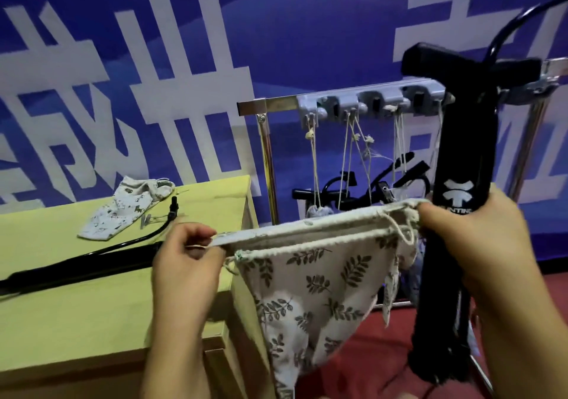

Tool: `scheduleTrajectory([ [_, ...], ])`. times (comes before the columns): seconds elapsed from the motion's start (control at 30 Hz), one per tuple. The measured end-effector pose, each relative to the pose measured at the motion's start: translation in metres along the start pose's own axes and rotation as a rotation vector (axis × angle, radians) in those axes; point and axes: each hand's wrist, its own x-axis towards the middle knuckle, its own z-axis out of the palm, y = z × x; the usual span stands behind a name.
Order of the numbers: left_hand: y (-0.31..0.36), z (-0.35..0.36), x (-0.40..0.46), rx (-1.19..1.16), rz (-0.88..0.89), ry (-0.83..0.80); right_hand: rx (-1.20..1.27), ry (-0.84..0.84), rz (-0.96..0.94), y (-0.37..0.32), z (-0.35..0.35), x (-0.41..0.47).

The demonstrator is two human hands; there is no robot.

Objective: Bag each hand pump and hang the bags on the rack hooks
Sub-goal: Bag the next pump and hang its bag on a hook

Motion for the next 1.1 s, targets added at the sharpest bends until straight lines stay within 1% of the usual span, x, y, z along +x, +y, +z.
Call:
scheduleTrajectory([
  [0.13, -0.003, 0.013, -0.007, 0.116, 0.004, -0.310, 0.080, -0.034, 0.025, 0.002, 0.005, -0.001],
  [0.2, -0.004, 0.016, -0.010, 0.162, 0.028, -0.396, 0.096, -0.069, 0.014, 0.000, 0.005, -0.001],
  [0.27, -0.006, 0.021, -0.013, 0.202, 0.032, -0.439, 0.097, -0.089, -0.002, -0.003, 0.004, 0.000],
  [0.37, -0.009, 0.028, -0.014, 0.205, -0.012, -0.440, 0.054, -0.108, -0.024, -0.006, -0.001, 0.003],
  [0.47, -0.007, 0.032, -0.017, 0.101, -0.031, -0.458, 0.028, -0.132, -0.031, -0.005, -0.004, 0.007],
  [0.53, -0.001, 0.035, -0.020, 0.055, -0.018, -0.506, 0.021, -0.131, -0.027, -0.002, -0.001, 0.007],
  [0.6, 0.007, 0.038, -0.025, -0.050, -0.039, -0.598, 0.014, -0.134, -0.022, 0.001, 0.002, 0.008],
  [0.67, 0.016, 0.040, -0.028, -0.209, -0.094, -0.663, 0.053, -0.213, -0.022, 0.000, 0.002, 0.011],
  [0.7, 0.015, 0.041, -0.027, -0.251, -0.100, -0.653, 0.080, -0.272, -0.031, -0.003, 0.001, 0.013],
  [0.77, 0.010, 0.046, -0.024, -0.251, -0.075, -0.592, 0.116, -0.346, -0.070, -0.011, -0.003, 0.017],
  [0.8, 0.007, 0.048, -0.024, -0.230, -0.058, -0.571, 0.145, -0.344, -0.103, -0.018, -0.005, 0.020],
  [0.9, -0.001, 0.059, -0.027, -0.127, 0.008, -0.567, 0.297, -0.274, -0.143, -0.045, -0.009, 0.031],
  [0.97, -0.002, 0.067, -0.032, -0.103, 0.025, -0.567, 0.385, -0.243, -0.195, -0.066, -0.011, 0.036],
  [1.1, -0.004, 0.080, -0.037, -0.049, -0.008, -0.625, 0.345, -0.238, -0.311, -0.099, -0.012, 0.044],
])
